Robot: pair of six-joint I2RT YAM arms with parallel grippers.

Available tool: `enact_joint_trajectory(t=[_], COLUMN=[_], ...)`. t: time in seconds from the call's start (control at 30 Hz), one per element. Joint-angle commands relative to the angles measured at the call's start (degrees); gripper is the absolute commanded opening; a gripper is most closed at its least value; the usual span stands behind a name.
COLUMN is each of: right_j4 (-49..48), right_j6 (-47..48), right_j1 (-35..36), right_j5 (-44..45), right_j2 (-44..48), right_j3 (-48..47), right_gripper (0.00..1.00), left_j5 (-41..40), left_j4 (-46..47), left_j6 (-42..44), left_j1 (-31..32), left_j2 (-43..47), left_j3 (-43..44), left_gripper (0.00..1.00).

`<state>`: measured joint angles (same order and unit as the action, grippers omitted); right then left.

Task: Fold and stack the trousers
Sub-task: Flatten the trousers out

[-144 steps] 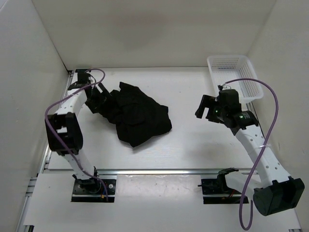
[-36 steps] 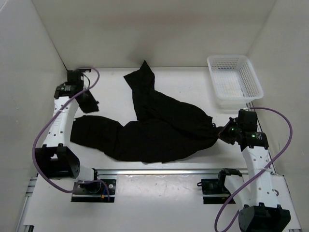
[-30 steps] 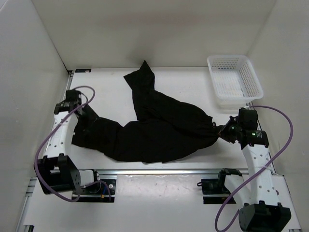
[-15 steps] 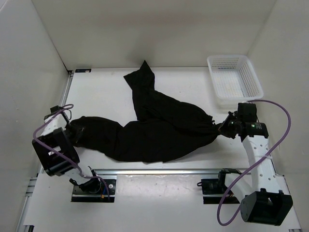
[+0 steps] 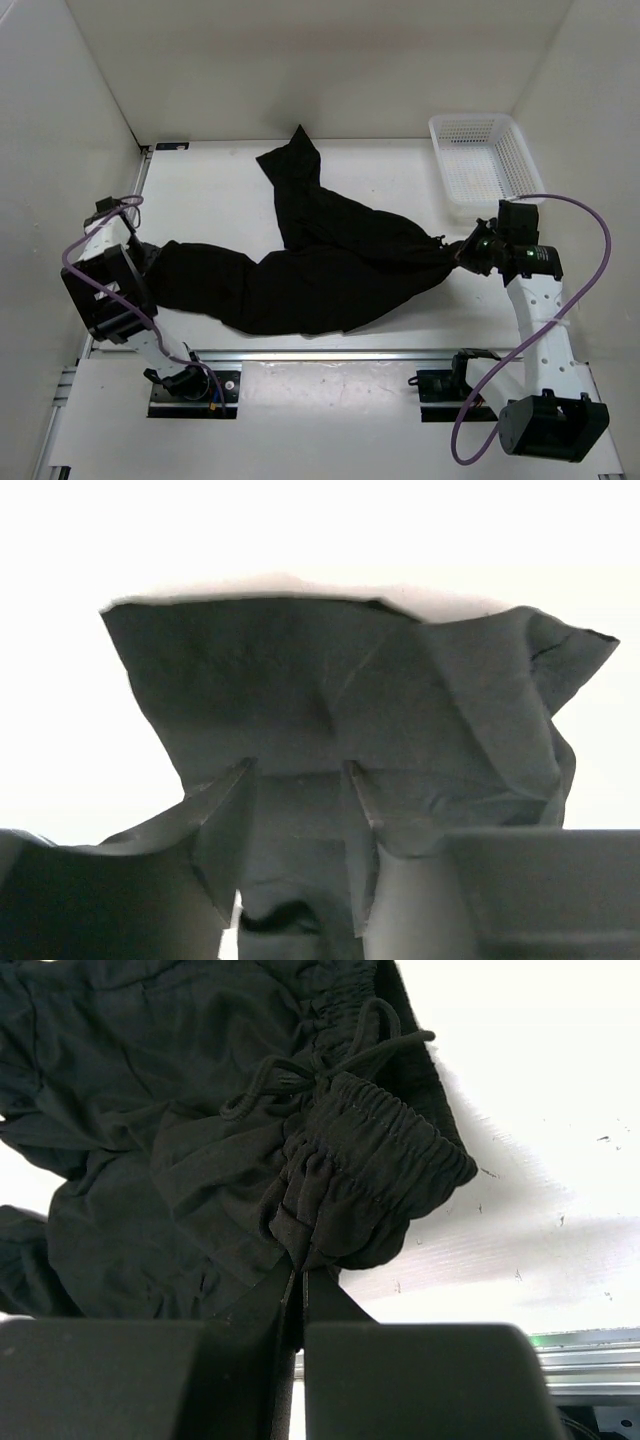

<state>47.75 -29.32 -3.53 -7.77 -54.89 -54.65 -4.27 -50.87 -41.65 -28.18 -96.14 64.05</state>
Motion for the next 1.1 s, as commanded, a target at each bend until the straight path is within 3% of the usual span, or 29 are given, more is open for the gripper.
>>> enact_joint_trajectory(t=[0.0, 0.1, 0.17, 0.43, 0.57, 0.67, 0.77, 0.87, 0.97, 1.07], right_j4=[-0.02, 0.51, 0.51, -4.59, -4.59, -4.59, -7.05, -9.51, -11.44, -12.93], right_j6=[1.28, 1.28, 1.28, -3.81, -3.81, -4.42, -4.96, -6.01, -7.24, -8.38], right_j1=[-0.16, -0.16, -0.16, -0.16, -0.16, -0.16, -0.16, -0.69, -0.69, -0.69], right_j5=[0.30, 0.30, -0.75, -5.33, -4.53, -4.01, -4.01, -2.87, -1.46, -0.23], right_j2=[-0.04, -0.65, -1.18, -5.05, -5.05, -5.57, -7.50, -10.58, -14.18, -16.91], right_j3=[-3.61, -4.14, -4.15, -1.07, -2.29, -3.00, -4.14, -5.54, -6.34, -7.57], right_gripper=[0.01, 0.01, 0.01, 0.02, 0.02, 0.02, 0.02, 0.02, 0.02, 0.01], left_j5=[-7.75, -15.39, -17.52, -7.33, -5.23, -2.85, -1.54, 0.66, 1.19, 2.33], left_j4=[-1.33, -3.52, -5.03, -5.03, -5.55, -4.59, -4.06, -5.63, -5.64, -5.64], left_j6=[0.78, 0.78, -0.45, 3.86, 3.33, 6.92, 10.25, 11.33, 10.63, 10.79], left_j1=[1.29, -1.43, -3.71, -2.31, -2.31, 0.66, 6.10, 10.41, 12.88, 14.91], left_j2=[5.85, 7.98, 8.51, 10.44, 7.73, 3.34, -1.23, -8.26, -12.31, -14.86], left_j3=[2.57, 2.57, 2.57, -3.66, 1.49, 7.28, 12.65, 17.49, 18.73, 19.44], left_gripper=[0.57, 0.69, 0.69, 0.67, 0.60, 0.56, 0.64, 0.65, 0.63, 0.71])
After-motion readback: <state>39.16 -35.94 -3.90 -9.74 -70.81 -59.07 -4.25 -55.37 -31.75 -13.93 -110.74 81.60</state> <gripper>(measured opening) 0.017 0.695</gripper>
